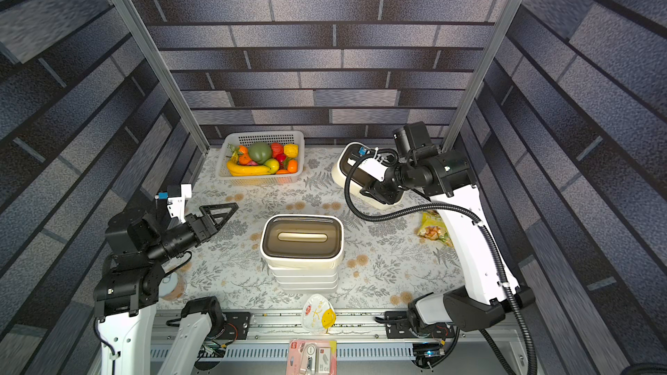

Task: Stack the tissue boxes
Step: Place the tissue box at the tissue box.

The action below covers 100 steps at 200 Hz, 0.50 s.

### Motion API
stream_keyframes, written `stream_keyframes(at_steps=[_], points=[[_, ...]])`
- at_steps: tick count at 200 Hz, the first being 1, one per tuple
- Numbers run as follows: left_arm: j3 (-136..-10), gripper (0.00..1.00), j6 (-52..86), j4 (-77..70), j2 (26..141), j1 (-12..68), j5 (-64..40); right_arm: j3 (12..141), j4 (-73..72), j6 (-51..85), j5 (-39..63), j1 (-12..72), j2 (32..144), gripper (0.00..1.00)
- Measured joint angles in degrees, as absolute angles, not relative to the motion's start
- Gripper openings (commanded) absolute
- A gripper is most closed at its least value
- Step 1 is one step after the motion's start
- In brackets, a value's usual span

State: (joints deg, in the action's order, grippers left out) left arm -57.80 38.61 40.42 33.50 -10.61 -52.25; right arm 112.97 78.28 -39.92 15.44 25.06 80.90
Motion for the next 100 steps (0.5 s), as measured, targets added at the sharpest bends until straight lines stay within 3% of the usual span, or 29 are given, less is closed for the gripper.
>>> stream_keyframes(at_steps=[100], points=[[-57.91, 1.0, 40.1, 42.96, 29.54, -9.06, -55.59, 134.52, 88.86, -35.48, 8.32, 41.47, 89.91, 0.34]])
